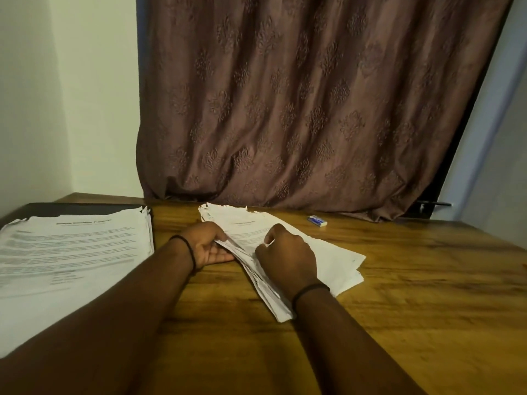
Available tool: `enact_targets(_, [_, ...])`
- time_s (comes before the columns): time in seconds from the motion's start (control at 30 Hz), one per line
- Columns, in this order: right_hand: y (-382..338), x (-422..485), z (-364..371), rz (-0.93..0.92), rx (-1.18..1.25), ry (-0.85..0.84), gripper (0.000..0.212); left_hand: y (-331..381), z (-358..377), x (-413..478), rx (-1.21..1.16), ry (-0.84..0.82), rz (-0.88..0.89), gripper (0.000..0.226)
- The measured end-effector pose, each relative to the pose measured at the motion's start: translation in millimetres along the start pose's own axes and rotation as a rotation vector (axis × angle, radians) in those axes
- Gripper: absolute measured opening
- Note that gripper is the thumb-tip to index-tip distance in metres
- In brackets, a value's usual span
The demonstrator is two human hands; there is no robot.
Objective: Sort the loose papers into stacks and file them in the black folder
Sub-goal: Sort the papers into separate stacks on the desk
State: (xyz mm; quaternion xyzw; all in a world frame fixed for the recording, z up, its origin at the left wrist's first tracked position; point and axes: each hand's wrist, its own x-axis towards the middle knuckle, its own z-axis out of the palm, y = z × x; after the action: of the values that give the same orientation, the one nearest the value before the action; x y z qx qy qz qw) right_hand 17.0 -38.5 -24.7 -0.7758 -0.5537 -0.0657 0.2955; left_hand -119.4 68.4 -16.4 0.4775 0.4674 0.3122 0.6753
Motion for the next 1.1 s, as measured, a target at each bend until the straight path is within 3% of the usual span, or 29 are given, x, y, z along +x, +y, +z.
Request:
enact_targets(0.13, [-7,-1,-3,-0.083,-0.035,-0.115,0.048,-6,1,-9,-0.13,-0.079,0.05,0.04])
enact_targets(0.3, [-22,9,4,-0.255,-0.199,-0.078,0.026,-11,3,-13,-0.228,-0.161,0.094,0.06])
enact_targets(0.4, [-19,17,7,-0.239,-0.112,-0.042,0.031,-11,1,-11,-0.236,-0.181,0.096,0.065])
enact_targets(0.63, [-8,7,16,-0.268,-0.051,-0.05,0.062,-11,0,-7,-0.176,-0.174,0.103,0.031])
enact_targets(1.1, [-22,-7,13,-0.291,-0.027,0.11,0.039,-17,8,-10,-0.233,-0.231,0.18,0.036])
